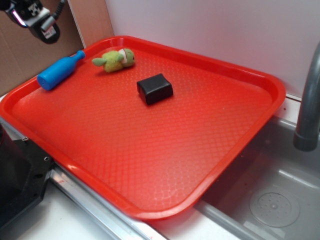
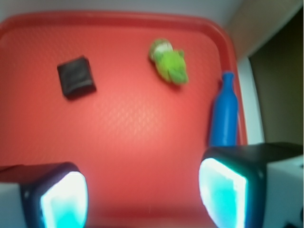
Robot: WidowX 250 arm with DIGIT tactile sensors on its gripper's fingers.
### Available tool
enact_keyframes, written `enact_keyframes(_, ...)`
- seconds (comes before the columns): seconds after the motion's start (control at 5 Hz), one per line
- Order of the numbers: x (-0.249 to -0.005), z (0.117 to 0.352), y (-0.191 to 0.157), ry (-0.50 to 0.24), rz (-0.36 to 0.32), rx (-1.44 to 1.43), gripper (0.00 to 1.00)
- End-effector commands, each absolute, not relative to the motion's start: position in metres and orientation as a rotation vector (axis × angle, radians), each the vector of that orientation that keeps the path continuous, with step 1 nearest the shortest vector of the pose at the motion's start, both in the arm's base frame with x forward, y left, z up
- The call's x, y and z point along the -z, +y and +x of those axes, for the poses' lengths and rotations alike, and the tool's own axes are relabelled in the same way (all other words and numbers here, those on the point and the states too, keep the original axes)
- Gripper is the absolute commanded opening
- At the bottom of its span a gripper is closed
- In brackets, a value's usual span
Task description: Grab the green animal.
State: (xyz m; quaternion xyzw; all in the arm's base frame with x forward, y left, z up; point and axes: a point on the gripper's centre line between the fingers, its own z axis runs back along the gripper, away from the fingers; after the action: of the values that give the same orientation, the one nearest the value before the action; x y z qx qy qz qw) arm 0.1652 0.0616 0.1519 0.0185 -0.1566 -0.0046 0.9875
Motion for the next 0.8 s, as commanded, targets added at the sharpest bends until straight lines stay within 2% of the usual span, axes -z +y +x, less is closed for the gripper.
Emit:
enact_keyframes(0.0,-0.107,0.228,0.086,-0.403,0.042,0.051,1.0)
enact_keyframes(0.2,-0.083,0.259,0.1,-0.41,0.073,0.035,1.0)
enact_keyframes(0.6,-0.047,0.302,0.114,-0.366,0.06,0.061,1.0)
